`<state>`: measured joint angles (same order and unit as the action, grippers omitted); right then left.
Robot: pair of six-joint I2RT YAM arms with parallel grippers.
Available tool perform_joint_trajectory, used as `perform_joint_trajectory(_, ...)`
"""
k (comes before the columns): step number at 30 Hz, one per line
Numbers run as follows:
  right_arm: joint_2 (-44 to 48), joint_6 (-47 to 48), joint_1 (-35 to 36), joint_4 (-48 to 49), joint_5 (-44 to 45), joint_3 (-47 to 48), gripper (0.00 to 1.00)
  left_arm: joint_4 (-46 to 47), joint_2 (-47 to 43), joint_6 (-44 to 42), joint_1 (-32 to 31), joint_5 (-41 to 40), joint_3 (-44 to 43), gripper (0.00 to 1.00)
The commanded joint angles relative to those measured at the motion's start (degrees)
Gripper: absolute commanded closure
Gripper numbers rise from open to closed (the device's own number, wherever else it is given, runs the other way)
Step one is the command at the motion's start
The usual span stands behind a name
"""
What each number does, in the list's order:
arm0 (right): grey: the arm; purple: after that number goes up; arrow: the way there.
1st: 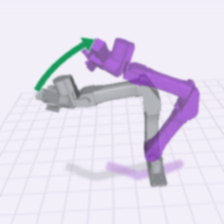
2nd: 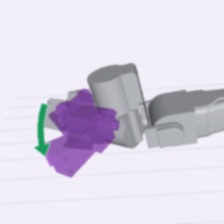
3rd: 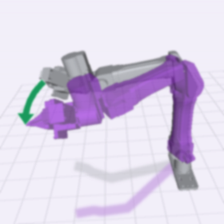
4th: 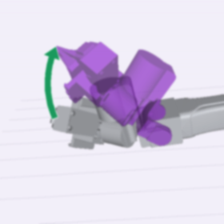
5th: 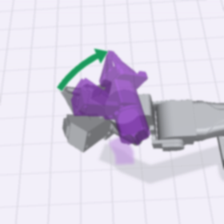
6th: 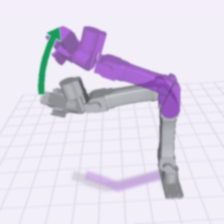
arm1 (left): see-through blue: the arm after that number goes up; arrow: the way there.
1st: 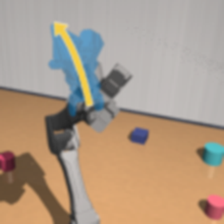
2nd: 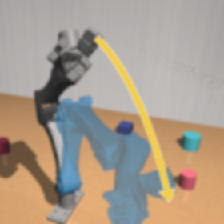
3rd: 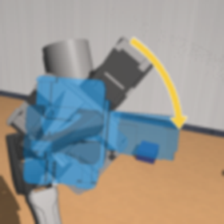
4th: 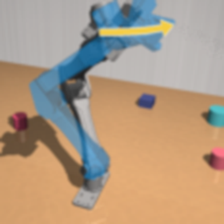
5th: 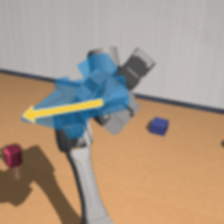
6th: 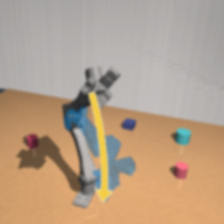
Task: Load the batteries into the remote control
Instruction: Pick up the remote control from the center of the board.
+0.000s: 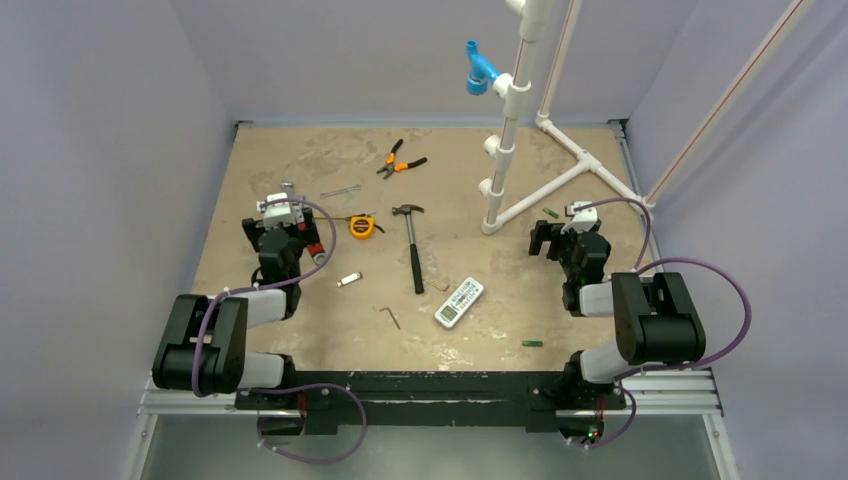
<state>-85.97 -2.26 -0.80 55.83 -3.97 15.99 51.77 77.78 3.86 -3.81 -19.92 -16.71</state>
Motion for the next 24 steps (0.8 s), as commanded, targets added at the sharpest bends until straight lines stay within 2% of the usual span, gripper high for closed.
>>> perform_joint_trajectory(1, -0.15, 1.02, -0.13, 2.67, 0.89, 1.19, 0.01, 2.59, 0.07, 0.46, 0.21, 0.58, -0.58, 0.0)
perform_joint_trajectory(6, -0.16, 1.01, -0.08, 2.72, 0.94, 1.16, 0.01, 2.64, -0.01, 0.47, 0.21, 0.59, -0.51, 0.0)
perform_joint_trajectory(9, -0.16, -1.1, -0.08, 2.68, 5.84, 1.17, 0.01, 2.63, -0.02, 0.45, 0.21, 0.63, -0.52, 0.0)
perform_joint_trajectory(15, 0.7, -1.84, 0.08, 2.65, 7.48, 1.06, 0.01, 3.5, -0.1, -0.03, 0.06, -0.11, -0.07, 0.0)
perform_joint_trajectory(17, 4.76, -2.7, 0.09, -3.7, 9.66, 1.85, 0.01, 2.05, -3.14, -1.67, -1.62, -0.96, 0.41, 0.0)
perform_joint_trajectory(18, 7.4, -3.13, 0.09, -8.49, 10.23, 3.06, 0.01, 0.09, -5.46, -3.22, -3.31, -2.92, -0.31, 0.0)
perform_joint_trajectory(20, 12.25, -4.3, 0.09, -14.36, 11.63, 4.32, 0.01, -9.92, -11.84, -4.93, -8.28, -12.0, -3.93, 0.0)
perform_joint_trajectory(21, 14.49, -5.66, 0.09, -14.83, 13.01, 3.72, 0.01, -19.21, -14.26, -2.03, -10.0, -16.55, -6.46, 0.0)
perform_joint_trajectory(24, 21.12, -15.92, 0.09, -19.05, 19.32, 2.74, 0.01, -37.21, -18.46, 9.79, -10.66, -19.61, -12.8, 0.0)
